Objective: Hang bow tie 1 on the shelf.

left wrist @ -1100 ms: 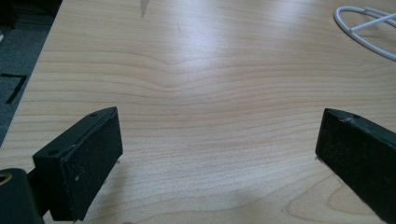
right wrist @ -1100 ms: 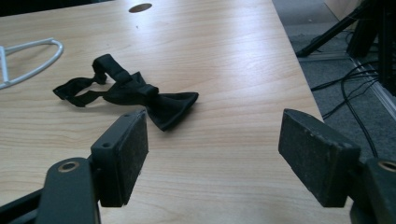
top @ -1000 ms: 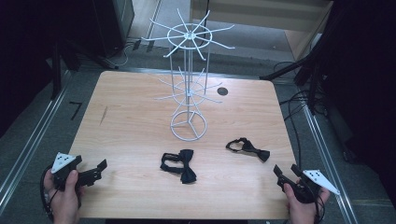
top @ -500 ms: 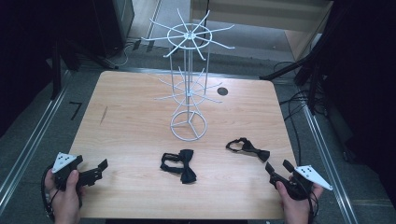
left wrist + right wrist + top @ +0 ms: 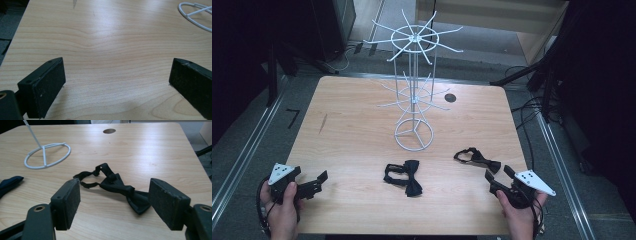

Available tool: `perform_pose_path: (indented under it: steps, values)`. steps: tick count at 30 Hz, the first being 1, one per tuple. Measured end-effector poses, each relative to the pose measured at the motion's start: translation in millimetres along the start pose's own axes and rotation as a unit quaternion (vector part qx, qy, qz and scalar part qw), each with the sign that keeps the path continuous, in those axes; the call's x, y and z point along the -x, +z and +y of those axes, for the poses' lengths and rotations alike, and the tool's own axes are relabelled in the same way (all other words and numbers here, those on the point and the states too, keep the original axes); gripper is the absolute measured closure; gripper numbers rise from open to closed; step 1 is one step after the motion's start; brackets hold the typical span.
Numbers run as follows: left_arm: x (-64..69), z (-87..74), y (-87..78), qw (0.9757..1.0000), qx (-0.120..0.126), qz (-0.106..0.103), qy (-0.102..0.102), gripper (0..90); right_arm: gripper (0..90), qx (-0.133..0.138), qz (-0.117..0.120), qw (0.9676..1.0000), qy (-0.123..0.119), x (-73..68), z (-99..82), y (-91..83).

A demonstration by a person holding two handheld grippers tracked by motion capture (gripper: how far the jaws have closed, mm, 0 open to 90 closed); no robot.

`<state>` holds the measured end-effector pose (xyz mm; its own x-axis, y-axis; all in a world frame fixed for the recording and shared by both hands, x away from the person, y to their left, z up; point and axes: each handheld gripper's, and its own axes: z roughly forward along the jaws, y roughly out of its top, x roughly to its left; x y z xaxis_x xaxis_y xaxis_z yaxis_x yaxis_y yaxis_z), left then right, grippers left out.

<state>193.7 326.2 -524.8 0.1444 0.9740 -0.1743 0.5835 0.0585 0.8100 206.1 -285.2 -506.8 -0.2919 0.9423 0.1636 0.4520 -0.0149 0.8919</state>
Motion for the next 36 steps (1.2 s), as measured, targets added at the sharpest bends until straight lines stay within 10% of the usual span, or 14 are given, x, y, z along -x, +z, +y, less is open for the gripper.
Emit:
perform_pose_path:
  steps: [36]
  values:
    - [-1.1, -0.2, -0.4, 1.0, 0.002, -0.001, -0.004, 1.0, 27.5, -0.012, 0.058, 0.9977, -0.033, -61.1, 12.3, 32.0]
